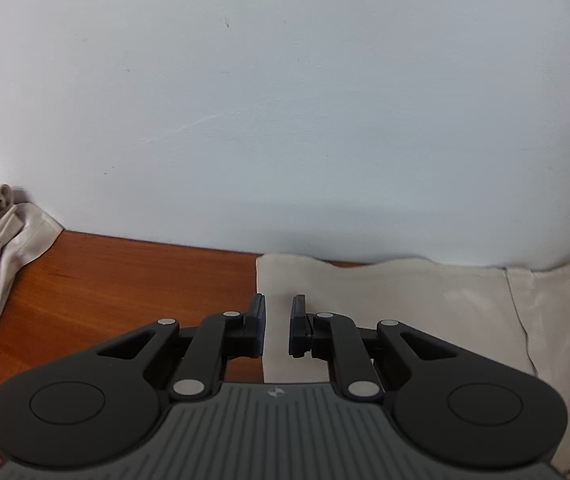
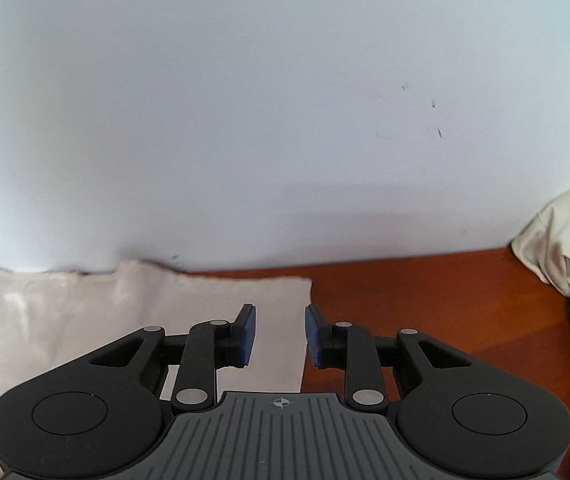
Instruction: Fold clothes
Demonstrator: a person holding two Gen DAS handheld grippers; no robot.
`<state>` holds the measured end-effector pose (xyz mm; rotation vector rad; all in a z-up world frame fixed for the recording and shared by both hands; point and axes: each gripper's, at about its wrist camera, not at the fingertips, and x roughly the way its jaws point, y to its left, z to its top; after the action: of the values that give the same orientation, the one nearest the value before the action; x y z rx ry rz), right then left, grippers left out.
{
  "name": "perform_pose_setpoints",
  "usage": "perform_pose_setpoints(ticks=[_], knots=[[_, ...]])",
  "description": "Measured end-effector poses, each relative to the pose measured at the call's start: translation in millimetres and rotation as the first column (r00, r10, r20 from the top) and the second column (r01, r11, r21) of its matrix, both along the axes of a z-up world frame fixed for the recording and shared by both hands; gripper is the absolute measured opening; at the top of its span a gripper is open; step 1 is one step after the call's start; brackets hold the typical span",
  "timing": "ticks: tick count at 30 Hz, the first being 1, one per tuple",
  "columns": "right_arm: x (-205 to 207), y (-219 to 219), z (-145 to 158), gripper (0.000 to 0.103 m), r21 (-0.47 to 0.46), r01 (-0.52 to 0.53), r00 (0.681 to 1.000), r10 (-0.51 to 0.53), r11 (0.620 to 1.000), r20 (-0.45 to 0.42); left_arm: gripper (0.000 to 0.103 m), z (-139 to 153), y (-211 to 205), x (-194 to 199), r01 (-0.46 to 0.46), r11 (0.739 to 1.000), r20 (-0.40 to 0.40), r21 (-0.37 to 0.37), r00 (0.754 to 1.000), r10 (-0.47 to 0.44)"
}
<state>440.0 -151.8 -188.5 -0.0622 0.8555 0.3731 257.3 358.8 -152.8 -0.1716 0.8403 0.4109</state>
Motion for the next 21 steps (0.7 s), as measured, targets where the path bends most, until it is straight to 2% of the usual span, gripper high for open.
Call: perform_pose_setpoints(ticks=[9,14,21], knots=[[-70.1,-14.0,34.5,0.03,-0.003,-0.072,0.997,0.072,0.997,-0.012,0.015,25.1,-32.8,-85.0,0.027,0.999,-0.011,-0.023,1.0,-0.027],[-122.1,-17.8,58.9,0.03,0.002,-0.122,0.992,0.122,0.993,-0.014,0.015,32.8,-54.9,-131.1,0.042,0.998,-0.028,-0.048,0.999,-0.043],[-184.5,-24.1,65.9,0.031,0.028,-0.167,0.985,0.168,0.986,-0.04,0.015,44.7,-91.9,-176.4,0.084,0.995,-0.036,-0.061,0.996,-0.086]])
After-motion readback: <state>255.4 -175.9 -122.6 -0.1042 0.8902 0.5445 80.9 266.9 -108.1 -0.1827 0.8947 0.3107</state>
